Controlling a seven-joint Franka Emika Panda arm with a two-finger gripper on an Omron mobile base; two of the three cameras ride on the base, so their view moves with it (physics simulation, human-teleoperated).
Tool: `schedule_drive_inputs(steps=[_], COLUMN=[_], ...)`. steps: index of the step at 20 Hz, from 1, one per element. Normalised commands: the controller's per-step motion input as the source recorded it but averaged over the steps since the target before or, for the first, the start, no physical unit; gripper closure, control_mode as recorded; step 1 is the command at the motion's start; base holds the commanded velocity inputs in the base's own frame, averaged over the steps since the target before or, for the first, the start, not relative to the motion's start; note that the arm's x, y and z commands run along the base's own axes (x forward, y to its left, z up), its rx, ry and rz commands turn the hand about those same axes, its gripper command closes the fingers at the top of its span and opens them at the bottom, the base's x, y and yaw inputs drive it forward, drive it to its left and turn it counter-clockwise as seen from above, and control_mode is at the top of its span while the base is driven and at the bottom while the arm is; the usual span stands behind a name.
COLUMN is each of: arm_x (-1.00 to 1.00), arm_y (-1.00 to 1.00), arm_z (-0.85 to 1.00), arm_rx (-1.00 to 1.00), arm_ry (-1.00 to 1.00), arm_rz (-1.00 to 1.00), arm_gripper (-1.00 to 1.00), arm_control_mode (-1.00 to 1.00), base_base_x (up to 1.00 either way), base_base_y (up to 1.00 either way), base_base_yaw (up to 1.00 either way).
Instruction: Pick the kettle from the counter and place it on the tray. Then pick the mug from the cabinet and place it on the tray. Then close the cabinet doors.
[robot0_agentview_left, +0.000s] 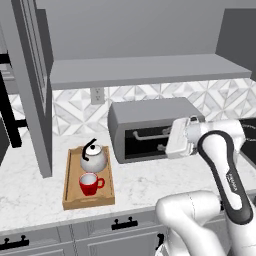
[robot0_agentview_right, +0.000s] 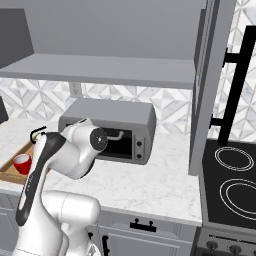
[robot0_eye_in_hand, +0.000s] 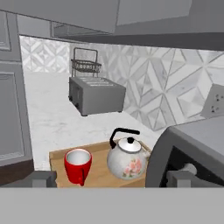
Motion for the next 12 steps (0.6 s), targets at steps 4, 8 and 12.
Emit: schedule_drive_inputs(steps=[4, 8, 12], arm_x=[-0.28, -0.32, -0.24], arm_y=[-0.64, -0.58, -0.61], arm_z=[0.05, 0.13, 0.02], arm_rx=[0.08, 0.08, 0.09], arm_ry=[0.00, 0.00, -0.03], arm_rz=[-0.18, -0.18, -0.16], arm_gripper=[-1.00, -1.00, -1.00], arm_control_mode=[-1.00, -1.00, -1.00], base_base_x=[0.00, 0.00, 0.00], base_base_y=[0.00, 0.00, 0.00], base_base_yaw=[0.00, 0.00, 0.00])
